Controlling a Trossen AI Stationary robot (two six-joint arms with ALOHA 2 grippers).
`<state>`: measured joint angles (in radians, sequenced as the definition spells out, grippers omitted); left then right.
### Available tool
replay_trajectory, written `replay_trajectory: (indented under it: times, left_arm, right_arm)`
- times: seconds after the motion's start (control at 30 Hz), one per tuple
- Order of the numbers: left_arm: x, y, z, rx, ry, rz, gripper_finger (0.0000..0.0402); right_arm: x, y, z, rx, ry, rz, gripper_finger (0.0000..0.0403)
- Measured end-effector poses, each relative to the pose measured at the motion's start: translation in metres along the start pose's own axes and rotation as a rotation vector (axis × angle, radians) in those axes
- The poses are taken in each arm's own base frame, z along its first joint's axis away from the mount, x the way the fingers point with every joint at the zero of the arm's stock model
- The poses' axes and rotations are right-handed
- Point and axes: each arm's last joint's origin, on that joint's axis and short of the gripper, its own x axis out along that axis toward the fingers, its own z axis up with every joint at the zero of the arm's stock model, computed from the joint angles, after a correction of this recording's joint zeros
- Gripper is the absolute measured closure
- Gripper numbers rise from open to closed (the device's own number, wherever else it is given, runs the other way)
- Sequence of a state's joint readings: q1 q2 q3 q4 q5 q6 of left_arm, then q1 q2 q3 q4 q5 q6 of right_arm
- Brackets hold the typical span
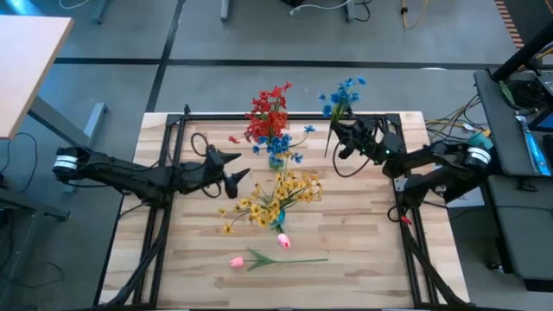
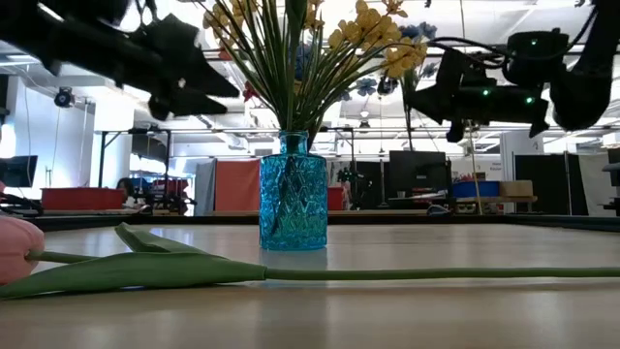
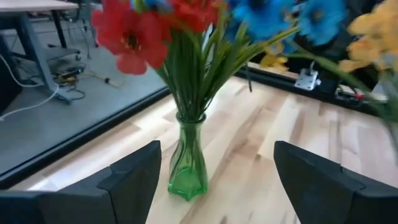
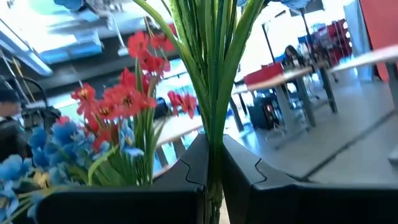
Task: Sort flowers into vase by color
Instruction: Put the blue flowers into the green vase
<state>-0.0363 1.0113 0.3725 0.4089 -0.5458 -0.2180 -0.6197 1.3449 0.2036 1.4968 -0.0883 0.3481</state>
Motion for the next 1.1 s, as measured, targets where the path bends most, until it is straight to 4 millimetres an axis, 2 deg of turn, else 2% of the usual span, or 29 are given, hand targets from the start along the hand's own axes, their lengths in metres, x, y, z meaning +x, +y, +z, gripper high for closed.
replay_trajectory:
  times: [0.1, 0.3, 0.43, 0.6, 0.77, 0.9, 1.1]
  left_arm:
    - [0.012, 0.002, -0.003, -0.011, -0.001, -0.033, 0.0106]
    - [0.030, 0.003, -0.007, 0.000, -0.031, -0.065, 0.0106]
    - [0.037, 0.006, -0.014, -0.009, 0.002, -0.058, 0.0106]
    - [0.044, 0.007, -0.024, -0.006, 0.047, -0.040, 0.0106]
    - [0.051, 0.013, -0.030, -0.005, 0.074, -0.057, 0.0106]
    - [0.059, 0.019, -0.030, -0.015, 0.058, -0.120, 0.0106]
    - [0.068, 0.025, -0.034, 0.000, 0.034, -0.107, 0.0106]
  right_arm:
    - [0.010, -0.003, -0.005, -0.002, -0.018, 0.012, 0.0385]
    - [0.043, -0.007, -0.014, -0.032, 0.004, 0.063, 0.0385]
    - [0.062, -0.004, -0.010, -0.037, -0.009, 0.180, 0.0385]
    - [0.073, 0.002, 0.005, -0.079, -0.064, 0.254, 0.0385]
    - [0.085, 0.015, 0.018, -0.111, -0.100, 0.405, 0.0385]
    - [0.091, 0.030, 0.016, -0.143, -0.118, 0.455, 0.0385]
    - [0.095, 0.049, 0.015, -0.200, -0.148, 0.508, 0.0385]
